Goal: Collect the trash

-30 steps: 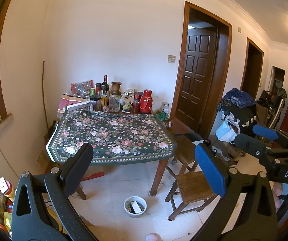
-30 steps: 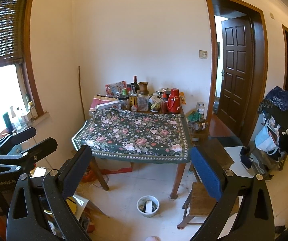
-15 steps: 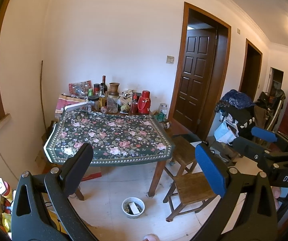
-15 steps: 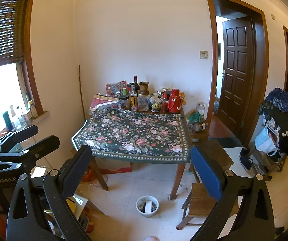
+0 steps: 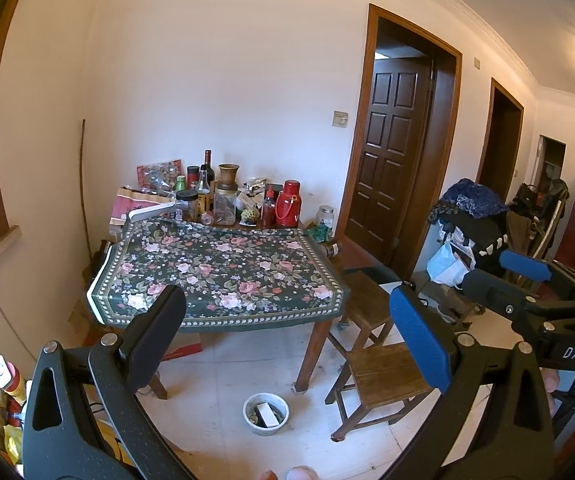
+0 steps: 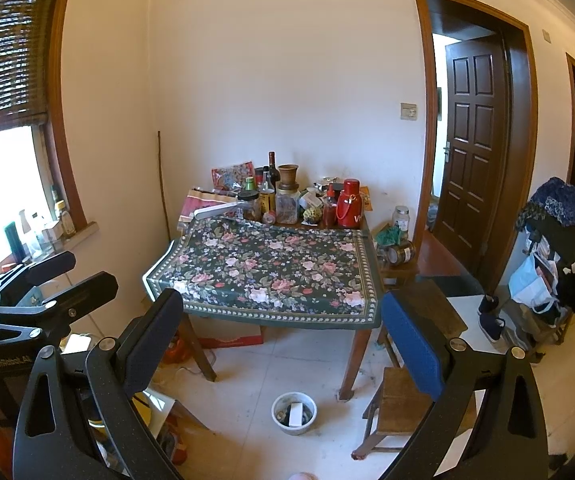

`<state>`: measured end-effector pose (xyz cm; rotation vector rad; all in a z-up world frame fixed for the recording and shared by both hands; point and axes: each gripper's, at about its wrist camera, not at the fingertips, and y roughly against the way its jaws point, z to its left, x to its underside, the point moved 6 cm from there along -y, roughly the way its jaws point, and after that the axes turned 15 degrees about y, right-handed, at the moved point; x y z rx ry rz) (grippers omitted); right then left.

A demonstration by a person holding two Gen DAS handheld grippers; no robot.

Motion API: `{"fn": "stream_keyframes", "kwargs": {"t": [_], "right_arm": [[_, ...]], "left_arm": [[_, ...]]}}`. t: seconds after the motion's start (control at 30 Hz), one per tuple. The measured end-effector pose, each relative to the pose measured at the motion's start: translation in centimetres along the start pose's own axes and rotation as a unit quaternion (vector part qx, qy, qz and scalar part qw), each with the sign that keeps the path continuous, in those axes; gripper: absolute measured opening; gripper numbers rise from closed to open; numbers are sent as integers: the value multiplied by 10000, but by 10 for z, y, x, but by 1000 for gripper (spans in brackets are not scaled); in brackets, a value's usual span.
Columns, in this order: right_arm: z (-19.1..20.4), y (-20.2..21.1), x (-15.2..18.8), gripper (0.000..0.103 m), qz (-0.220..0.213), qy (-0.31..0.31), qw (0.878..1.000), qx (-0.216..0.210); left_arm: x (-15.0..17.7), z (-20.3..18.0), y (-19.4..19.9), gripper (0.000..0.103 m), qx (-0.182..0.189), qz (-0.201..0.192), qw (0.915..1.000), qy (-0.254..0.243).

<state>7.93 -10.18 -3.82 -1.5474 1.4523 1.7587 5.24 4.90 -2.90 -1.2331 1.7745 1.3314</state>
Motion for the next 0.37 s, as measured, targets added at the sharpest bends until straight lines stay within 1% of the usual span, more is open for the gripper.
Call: {"fn": "stream_keyframes", "kwargs": {"t": [0.23,0.37], "right_arm": [[-1,-6,-1,99,47,-6,10000,-41],[-4,-16,-2,99,95,3,9999,-97]], "left_arm": [[0,3,-2,102,72,42,10000,48],[-1,6,-7,102,33,63,10000,52]]}}
